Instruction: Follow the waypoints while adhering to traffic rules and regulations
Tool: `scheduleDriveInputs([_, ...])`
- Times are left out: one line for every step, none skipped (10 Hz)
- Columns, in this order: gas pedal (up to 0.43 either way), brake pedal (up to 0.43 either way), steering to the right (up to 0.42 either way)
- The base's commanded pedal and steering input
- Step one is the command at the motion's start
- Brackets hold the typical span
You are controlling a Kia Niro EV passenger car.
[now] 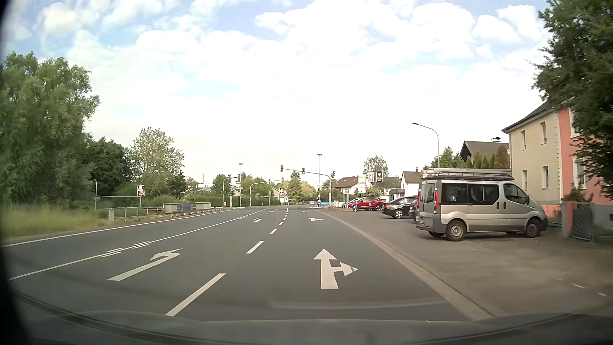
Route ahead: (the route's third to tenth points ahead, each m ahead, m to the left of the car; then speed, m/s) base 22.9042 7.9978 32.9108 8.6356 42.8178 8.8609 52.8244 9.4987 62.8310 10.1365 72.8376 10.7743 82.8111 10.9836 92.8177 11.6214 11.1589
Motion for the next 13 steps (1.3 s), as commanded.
scheduleDriveInputs([0.000, 0.018, -0.013])
scheduleDriveInputs([0.000, 0.018, -0.013])
scheduleDriveInputs([0.047, 0.018, -0.013])
scheduleDriveInputs([0.087, 0.018, -0.013])
scheduleDriveInputs([0.110, 0.018, -0.013])
scheduleDriveInputs([0.118, 0.018, -0.013])
scheduleDriveInputs([0.138, 0.018, -0.013])
scheduleDriveInputs([0.138, 0.018, -0.013])
scheduleDriveInputs([0.157, 0.018, -0.013])
scheduleDriveInputs([0.169, 0.018, -0.013])
scheduleDriveInputs([0.189, 0.018, -0.013])
scheduleDriveInputs([0.197, 0.018, -0.012])
scheduleDriveInputs([0.209, 0.018, -0.012])
